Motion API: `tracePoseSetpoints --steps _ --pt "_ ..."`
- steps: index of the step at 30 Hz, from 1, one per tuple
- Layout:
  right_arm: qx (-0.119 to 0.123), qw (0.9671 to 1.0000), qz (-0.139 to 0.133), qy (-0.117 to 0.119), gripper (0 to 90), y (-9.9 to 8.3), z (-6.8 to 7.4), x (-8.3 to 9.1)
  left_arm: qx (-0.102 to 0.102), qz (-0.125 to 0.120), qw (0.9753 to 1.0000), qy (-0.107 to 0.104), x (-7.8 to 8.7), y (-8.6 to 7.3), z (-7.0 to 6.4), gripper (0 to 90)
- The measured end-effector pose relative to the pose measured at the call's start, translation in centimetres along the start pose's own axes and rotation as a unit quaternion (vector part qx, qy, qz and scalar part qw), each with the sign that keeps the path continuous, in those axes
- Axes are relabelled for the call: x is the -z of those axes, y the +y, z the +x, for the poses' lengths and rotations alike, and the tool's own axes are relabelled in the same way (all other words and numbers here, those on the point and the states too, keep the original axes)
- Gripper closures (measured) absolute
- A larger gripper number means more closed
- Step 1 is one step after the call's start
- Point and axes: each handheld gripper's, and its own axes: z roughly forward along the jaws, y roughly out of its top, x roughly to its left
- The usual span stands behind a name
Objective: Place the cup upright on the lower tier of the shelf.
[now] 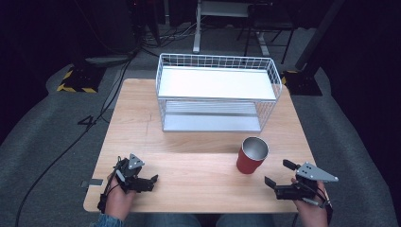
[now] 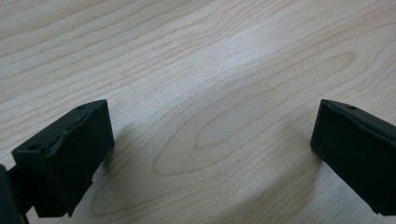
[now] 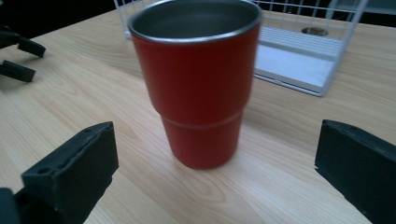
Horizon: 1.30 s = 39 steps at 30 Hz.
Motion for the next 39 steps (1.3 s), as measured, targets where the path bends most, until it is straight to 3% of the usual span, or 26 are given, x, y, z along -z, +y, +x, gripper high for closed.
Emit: tracePoseSetpoints --steps 4,12,19,24,33,39 --pt "0.004 0.9998 -0.002 0.02 0.0 0.6 0.8 -1.1 0.0 0.0 1.0 0.0 0.0 0.0 0.0 0.0" --pt "0.007 0.9995 -0.003 0.032 0.0 1.2 1.4 -3.1 0.0 0.0 1.0 0.0 0.0 0.0 0.0 0.0" --pt "-0.014 0.9997 0.002 0.021 0.0 1.2 1.0 -5.1 0.0 0.0 1.0 0.0 0.0 0.0 0.0 0.0" --pt "-0.009 0.9997 0.01 0.019 0.0 1.0 0.9 -6.2 0.0 0.0 1.0 0.0 0.0 0.0 0.0 0.0" --pt "-0.027 0.9993 0.024 0.011 0.0 0.4 0.7 -8.1 0.0 0.0 1.0 0.0 0.0 0.0 0.0 0.0" --pt "-0.027 0.9991 0.033 0.006 0.0 0.0 0.6 -9.0 0.0 0.0 1.0 0.0 0.0 0.0 0.0 0.0"
